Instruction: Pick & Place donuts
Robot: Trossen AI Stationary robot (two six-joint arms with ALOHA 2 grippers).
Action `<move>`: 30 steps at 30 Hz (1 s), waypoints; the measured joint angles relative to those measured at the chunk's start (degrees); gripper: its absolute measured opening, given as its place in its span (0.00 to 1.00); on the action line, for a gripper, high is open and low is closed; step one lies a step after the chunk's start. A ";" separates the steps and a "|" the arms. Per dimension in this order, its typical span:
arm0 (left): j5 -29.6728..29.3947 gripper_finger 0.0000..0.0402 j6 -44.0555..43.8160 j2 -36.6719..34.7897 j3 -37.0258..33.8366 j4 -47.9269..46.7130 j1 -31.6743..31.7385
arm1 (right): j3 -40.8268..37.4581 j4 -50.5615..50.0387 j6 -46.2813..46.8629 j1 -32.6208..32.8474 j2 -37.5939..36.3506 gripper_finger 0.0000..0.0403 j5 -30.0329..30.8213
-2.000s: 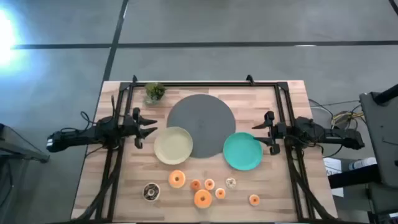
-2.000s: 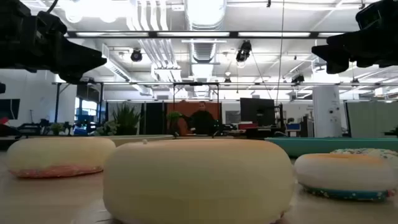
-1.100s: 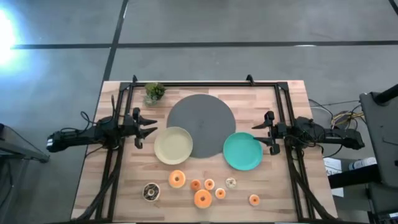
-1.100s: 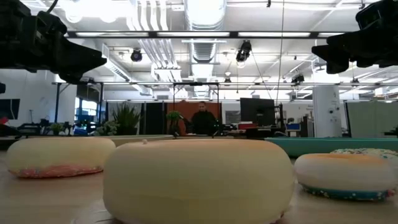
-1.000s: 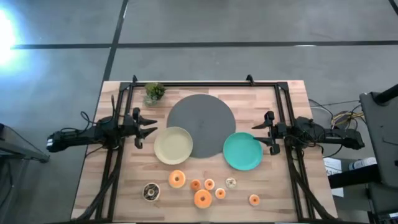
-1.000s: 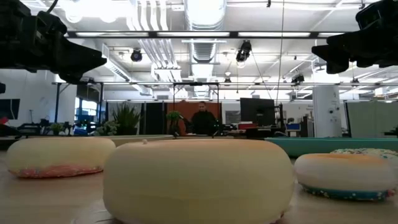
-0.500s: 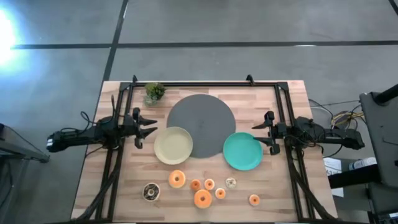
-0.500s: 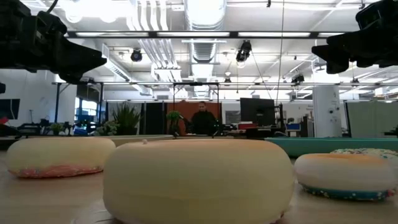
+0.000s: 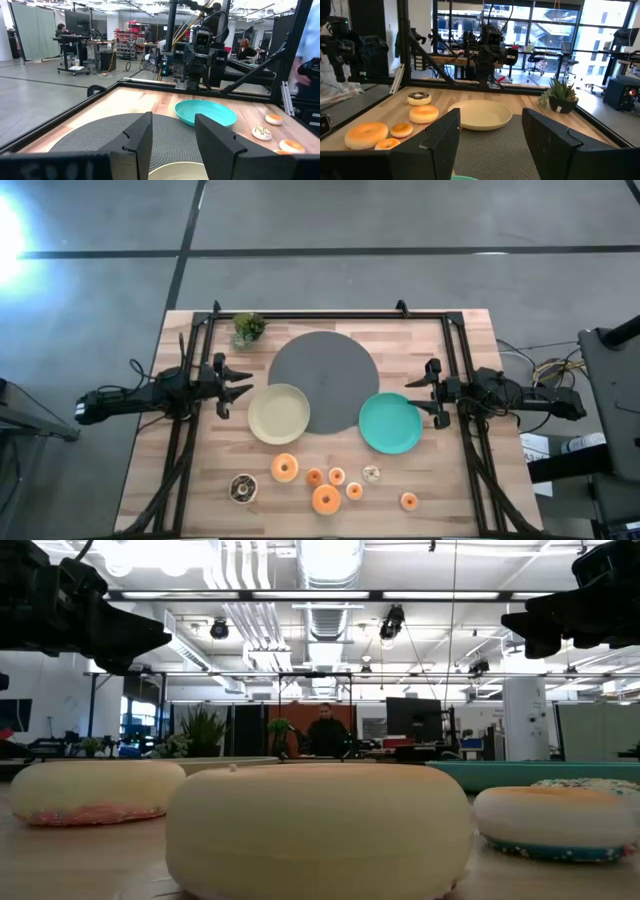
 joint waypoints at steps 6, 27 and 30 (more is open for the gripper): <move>0.00 0.30 -0.01 0.00 -0.02 0.00 0.01 | 0.00 0.00 0.00 0.00 -0.02 0.50 0.02; 0.01 0.30 -0.01 0.00 -0.02 0.02 0.00 | -0.01 1.04 9.21 0.00 0.02 0.50 1.75; 0.01 0.30 -0.01 0.01 -0.01 0.01 0.00 | -0.02 1.85 32.79 -0.02 -0.01 0.50 5.13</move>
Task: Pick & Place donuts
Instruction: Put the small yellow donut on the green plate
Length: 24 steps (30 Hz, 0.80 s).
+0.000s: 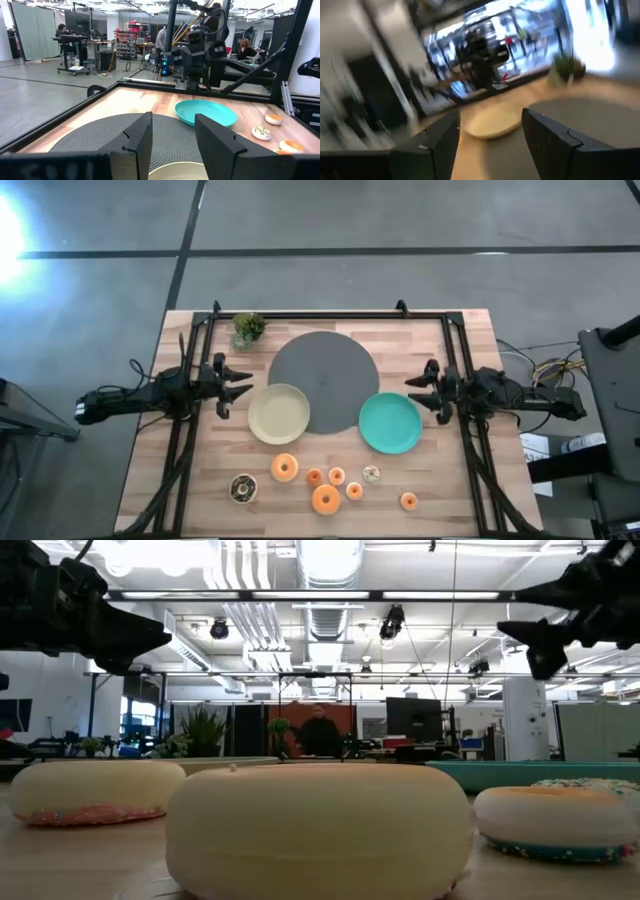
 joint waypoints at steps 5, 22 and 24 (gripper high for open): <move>0.00 0.30 0.01 -0.01 0.00 0.01 0.00 | 0.00 -0.21 29.43 0.00 0.58 0.50 2.81; -0.02 0.30 0.00 0.00 0.00 0.01 0.02 | 3.42 10.39 42.66 3.87 11.24 0.50 8.70; 0.00 0.30 0.00 -0.02 -0.01 -0.01 0.01 | 9.23 3.60 42.47 6.98 17.88 0.50 9.38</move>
